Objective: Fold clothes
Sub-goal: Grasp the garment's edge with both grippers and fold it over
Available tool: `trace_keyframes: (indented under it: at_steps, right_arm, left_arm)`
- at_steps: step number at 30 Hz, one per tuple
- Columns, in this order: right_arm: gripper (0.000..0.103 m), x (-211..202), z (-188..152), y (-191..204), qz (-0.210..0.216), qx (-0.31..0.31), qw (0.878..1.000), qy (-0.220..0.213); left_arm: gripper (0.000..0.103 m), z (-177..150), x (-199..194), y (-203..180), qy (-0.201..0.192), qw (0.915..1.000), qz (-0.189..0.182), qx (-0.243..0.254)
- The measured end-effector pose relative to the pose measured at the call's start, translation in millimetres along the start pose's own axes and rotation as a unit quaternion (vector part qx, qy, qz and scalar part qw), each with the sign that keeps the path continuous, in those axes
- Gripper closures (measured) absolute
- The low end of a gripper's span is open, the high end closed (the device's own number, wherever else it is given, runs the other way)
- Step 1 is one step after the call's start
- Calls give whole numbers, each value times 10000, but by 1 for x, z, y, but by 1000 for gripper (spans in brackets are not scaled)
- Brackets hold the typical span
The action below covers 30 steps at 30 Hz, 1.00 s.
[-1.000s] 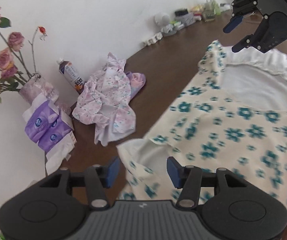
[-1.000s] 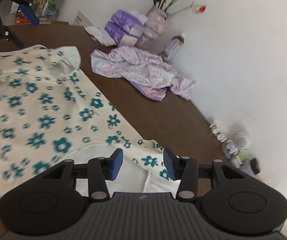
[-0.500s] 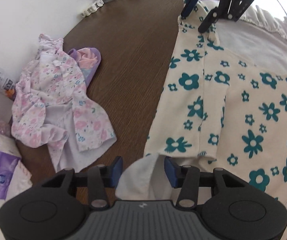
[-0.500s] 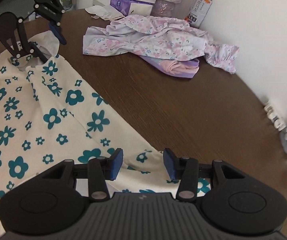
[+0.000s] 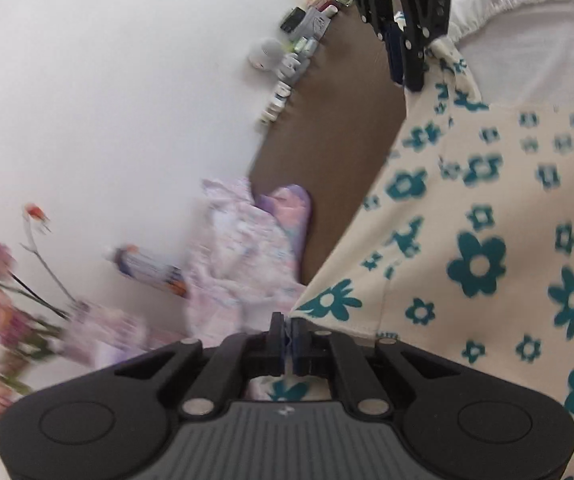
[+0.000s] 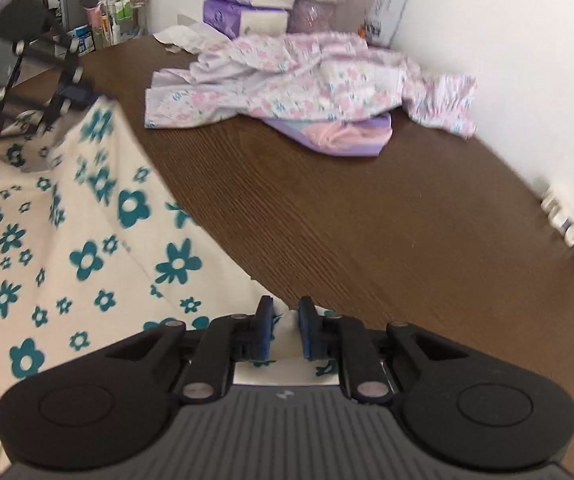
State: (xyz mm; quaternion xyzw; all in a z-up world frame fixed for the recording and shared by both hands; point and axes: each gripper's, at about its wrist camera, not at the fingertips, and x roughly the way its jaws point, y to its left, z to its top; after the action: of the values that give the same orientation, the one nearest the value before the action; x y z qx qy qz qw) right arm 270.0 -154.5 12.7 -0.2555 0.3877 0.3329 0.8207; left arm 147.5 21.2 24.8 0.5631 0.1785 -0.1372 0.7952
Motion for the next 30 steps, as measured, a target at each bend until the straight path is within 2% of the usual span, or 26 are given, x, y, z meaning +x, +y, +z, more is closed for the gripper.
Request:
trace_keyframes:
  at_steps: [1,2,3,6,8,9,10,11,15,19,21,22,23,25,26,28,30]
  right_arm:
    - [90,-2,0,0,-6,3,10000,-32]
    - [89,-3,-1,0,-9,12,10000,-63]
    - [88,-5,-1,0,-12,20,10000,-94]
    - [79,-10,1,-9,97,282,9990,-323]
    - [75,-11,4,-16,311,454,9975,-435]
    - [74,-10,6,-19,454,504,9967,-443]
    - [68,-9,9,-22,596,555,9957,-452]
    - [63,-4,11,-22,655,514,9958,-377]
    - [59,16,17,-22,784,338,9963,-28]
    - [59,33,18,-27,1152,372,9921,320]
    - [59,36,19,-27,1195,293,9918,347]
    - [61,36,20,-27,1193,261,9918,385]
    - [74,37,21,-26,1182,203,9919,409]
    - [93,37,24,-26,1239,131,9910,495]
    - [93,37,25,-24,1206,66,9913,520]
    - [95,36,28,-16,1049,-110,9930,535]
    - [98,33,27,-3,761,-270,9955,487]
  left_arm:
    - [100,-1,3,-3,85,9999,-65,59]
    - [95,-3,7,-6,238,9992,-309,97]
    - [94,-5,11,-8,347,9979,-549,52]
    - [86,-12,18,-5,538,9919,-1110,-294]
    - [73,-16,21,2,567,9887,-1269,-556]
    - [70,-18,24,4,571,9882,-1279,-619]
    - [64,-19,27,6,604,9878,-1271,-666]
    - [64,-21,29,8,628,9872,-1279,-724]
    - [64,-27,35,21,635,9782,-1610,-1147]
    - [63,-34,45,34,572,9677,-1956,-1487]
    - [64,-35,49,40,585,9619,-2107,-1638]
    - [64,-36,51,42,605,9588,-2183,-1715]
    - [64,-36,53,45,625,9555,-2258,-1792]
    - [69,-37,58,50,698,9476,-2417,-1967]
    - [82,-37,61,52,768,9433,-2482,-2066]
    - [100,-35,64,50,929,9389,-2456,-2224]
    - [100,-32,60,45,943,9436,-2231,-2260]
